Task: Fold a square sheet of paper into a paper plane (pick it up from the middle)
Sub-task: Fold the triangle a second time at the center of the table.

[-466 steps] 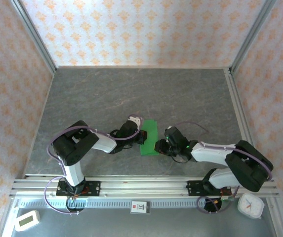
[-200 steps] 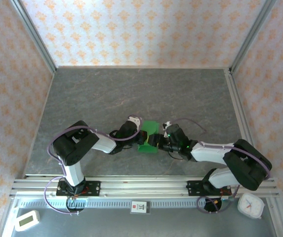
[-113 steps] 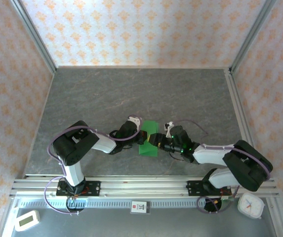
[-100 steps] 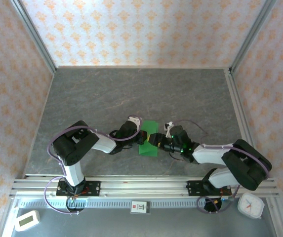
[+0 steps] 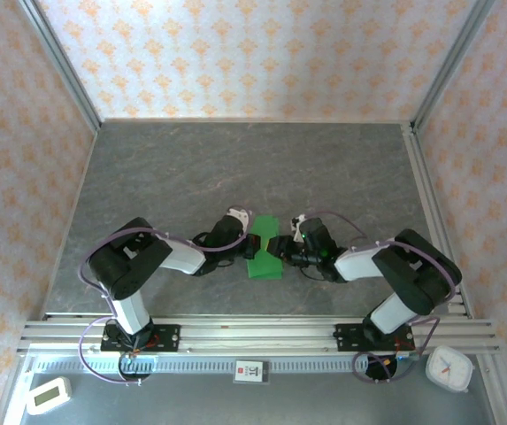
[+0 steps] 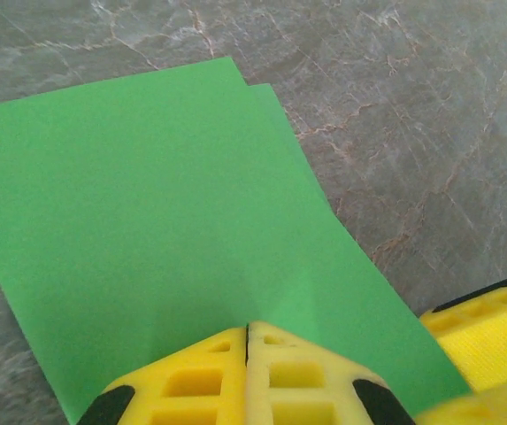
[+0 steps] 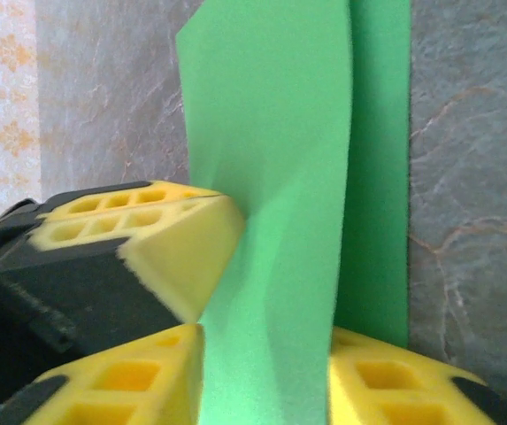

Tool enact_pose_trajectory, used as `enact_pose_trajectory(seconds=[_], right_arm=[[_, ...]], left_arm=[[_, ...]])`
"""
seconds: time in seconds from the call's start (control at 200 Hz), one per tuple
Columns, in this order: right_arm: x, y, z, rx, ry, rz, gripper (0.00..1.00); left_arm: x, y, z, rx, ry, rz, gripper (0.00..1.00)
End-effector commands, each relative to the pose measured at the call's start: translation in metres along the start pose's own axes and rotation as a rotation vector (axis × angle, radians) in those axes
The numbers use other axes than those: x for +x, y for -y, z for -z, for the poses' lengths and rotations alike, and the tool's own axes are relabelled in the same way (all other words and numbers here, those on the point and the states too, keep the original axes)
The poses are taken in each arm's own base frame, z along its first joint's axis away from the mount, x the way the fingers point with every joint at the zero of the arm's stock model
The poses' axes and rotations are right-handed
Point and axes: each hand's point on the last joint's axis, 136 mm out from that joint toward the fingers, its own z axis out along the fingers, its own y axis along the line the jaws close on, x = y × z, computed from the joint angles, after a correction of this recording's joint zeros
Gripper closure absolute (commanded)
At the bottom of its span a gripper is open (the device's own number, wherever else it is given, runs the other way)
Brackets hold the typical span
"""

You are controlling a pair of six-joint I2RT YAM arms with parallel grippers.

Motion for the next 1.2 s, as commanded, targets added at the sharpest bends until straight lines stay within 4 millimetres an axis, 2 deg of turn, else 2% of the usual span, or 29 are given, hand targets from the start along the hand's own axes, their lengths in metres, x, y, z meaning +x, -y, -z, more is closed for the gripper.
enact_pose_trajectory(seconds=[0.0, 0.125, 0.32, 0.445, 0.676, 0.856, 1.011, 1.196], right_arm=[[-0.012, -0.005, -0.005, -0.004, 0.025, 0.023, 0.74], [-0.014, -0.005, -0.005, 0.001, 0.030, 0.006, 0.92], [-0.017, -0.010, -0.003, 0.007, 0.032, -0.040, 0.96], [-0.020, -0.016, -0.001, 0.000, 0.038, -0.083, 0.99], [-0.022, -0.021, 0.002, -0.002, 0.049, -0.121, 1.00], [-0.022, -0.022, 0.001, -0.005, 0.044, -0.130, 1.00], [-0.021, -0.023, -0.001, -0.011, 0.038, -0.135, 1.00], [-0.019, -0.022, -0.001, -0.012, 0.033, -0.137, 1.00]], left_arm=[[-0.010, -0.002, 0.014, -0.015, 0.014, -0.037, 0.97], [-0.022, 0.001, 0.034, -0.009, 0.071, -0.046, 0.83], [-0.012, 0.015, 0.064, -0.024, 0.107, -0.131, 0.44], [0.003, 0.031, 0.074, -0.019, 0.123, -0.192, 0.34], [0.024, 0.057, 0.075, -0.028, 0.150, -0.329, 0.27], [0.035, 0.073, 0.063, -0.046, 0.137, -0.439, 0.26], [0.041, 0.076, 0.050, -0.075, 0.122, -0.489, 0.25], [0.038, 0.074, 0.039, -0.113, 0.131, -0.510, 0.27]])
